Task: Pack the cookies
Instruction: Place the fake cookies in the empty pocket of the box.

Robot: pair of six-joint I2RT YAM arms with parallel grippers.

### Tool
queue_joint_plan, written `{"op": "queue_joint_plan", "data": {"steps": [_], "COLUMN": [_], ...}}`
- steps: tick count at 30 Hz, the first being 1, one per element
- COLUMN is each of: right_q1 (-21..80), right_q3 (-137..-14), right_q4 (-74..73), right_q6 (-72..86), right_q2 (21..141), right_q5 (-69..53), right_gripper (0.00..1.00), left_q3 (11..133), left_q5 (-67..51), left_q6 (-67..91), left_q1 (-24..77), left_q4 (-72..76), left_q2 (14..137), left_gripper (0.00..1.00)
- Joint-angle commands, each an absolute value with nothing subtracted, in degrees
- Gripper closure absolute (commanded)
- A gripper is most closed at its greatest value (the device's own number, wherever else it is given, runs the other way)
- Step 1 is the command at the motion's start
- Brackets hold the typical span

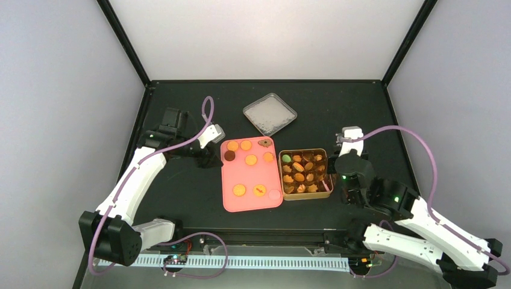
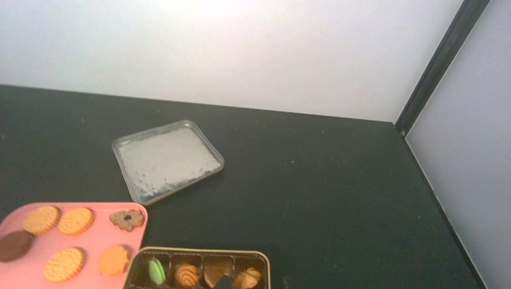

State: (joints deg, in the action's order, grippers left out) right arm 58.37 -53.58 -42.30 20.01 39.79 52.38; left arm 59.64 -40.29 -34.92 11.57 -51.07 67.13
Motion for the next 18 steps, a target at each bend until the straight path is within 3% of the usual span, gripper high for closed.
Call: {"op": "queue_joint_plan", "data": {"steps": [1, 18], "right_q1": [58.0, 58.0], "right_q3": [-57.1, -50.2], "right_q4": [-42.7, -42.7], "right_q6": [19.6, 22.7], "right_q2": [38.6, 41.1], "right_q5": [53.5, 52.3], "right_gripper": [0.99, 0.99], "left_q3": [60.6, 59.7], "left_q5": [-42.0, -41.9], "left_q6": [-34.8, -35.1], "left_q1": [11.0, 11.0], "left_q4": [-51.7, -51.4], "left_q2": [67.2, 67.3], "left_gripper": [0.39, 0.4]}}
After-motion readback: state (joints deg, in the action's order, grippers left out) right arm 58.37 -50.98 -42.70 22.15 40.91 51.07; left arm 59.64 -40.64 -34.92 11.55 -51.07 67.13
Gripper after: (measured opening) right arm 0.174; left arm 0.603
